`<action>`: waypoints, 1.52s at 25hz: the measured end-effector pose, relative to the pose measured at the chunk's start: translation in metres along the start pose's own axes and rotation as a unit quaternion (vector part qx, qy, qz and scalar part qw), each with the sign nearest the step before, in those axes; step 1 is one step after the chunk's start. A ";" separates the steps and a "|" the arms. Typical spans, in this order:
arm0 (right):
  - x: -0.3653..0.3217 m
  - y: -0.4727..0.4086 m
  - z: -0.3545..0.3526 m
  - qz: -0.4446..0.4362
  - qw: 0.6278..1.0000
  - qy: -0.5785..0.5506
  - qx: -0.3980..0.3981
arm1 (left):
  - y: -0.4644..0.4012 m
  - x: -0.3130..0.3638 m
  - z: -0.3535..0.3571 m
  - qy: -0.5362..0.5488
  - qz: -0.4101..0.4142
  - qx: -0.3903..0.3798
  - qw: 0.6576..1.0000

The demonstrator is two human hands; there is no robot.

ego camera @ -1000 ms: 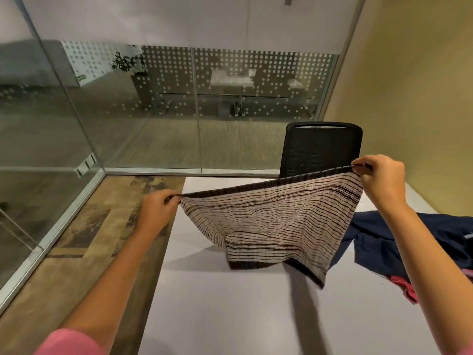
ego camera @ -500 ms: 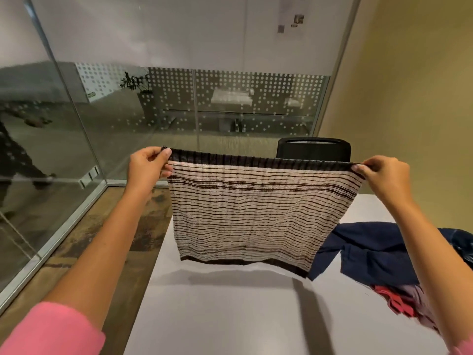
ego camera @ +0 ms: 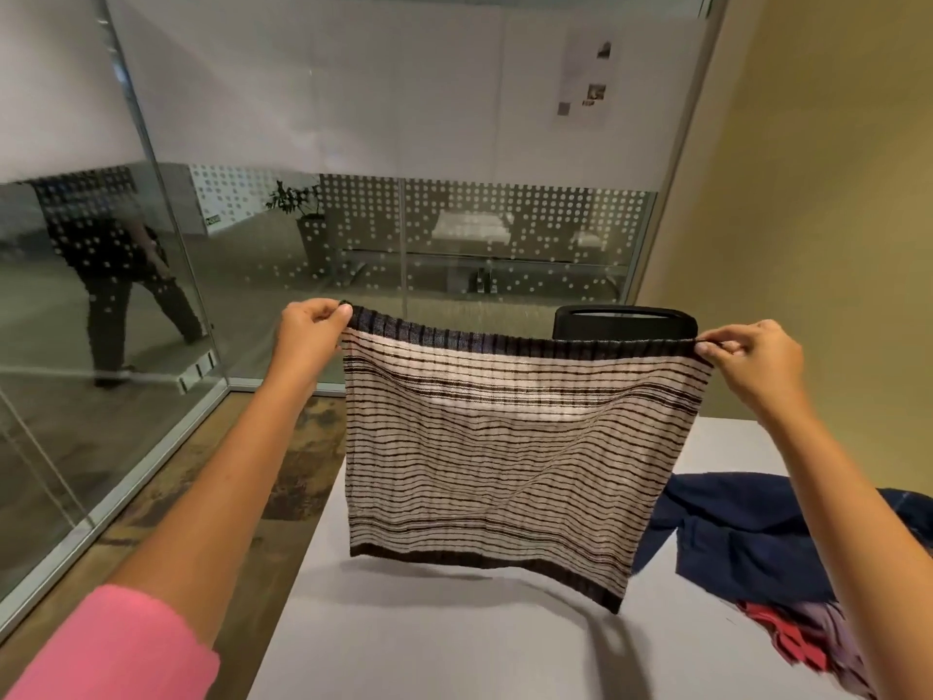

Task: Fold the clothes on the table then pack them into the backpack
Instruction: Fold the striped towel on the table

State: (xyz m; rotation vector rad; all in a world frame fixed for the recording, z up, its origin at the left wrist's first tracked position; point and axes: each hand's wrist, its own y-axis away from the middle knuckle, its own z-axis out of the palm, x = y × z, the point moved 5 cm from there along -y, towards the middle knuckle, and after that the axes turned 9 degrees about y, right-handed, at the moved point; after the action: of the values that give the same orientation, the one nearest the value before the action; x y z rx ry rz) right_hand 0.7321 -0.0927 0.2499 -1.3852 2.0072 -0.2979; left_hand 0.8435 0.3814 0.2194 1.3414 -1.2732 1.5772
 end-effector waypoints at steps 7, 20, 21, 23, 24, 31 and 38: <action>0.004 0.000 0.005 0.037 0.997 -0.057 -0.027 | 0.011 0.009 0.003 0.035 0.006 -0.031 0.999; -0.196 0.043 0.052 -0.224 0.953 -0.167 -0.114 | 0.066 0.040 0.125 0.092 0.072 -0.303 0.946; -0.195 0.040 0.051 -0.213 0.955 -0.180 -0.097 | 0.066 0.031 0.121 0.084 0.060 -0.307 0.946; -0.192 0.033 0.045 -0.191 0.958 -0.204 -0.056 | 0.077 0.005 0.114 0.039 0.020 -0.363 0.931; -0.188 0.028 0.041 -0.173 0.961 -0.214 -0.035 | 0.084 -0.011 0.109 0.006 0.000 -0.394 0.919; -0.090 -0.031 0.018 0.008 0.965 -0.259 0.043 | 0.072 -0.102 0.030 -0.156 -0.041 -0.328 0.931; -0.015 -0.039 0.016 0.067 0.969 -0.237 -0.016 | 0.017 -0.090 -0.003 -0.131 0.015 -0.144 0.981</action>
State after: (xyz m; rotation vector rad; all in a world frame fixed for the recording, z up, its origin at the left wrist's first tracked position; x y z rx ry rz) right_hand 0.7744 -0.0922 0.2640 -1.1957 1.6958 0.1213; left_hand 0.8464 0.3871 0.1282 1.3782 -1.6183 1.2038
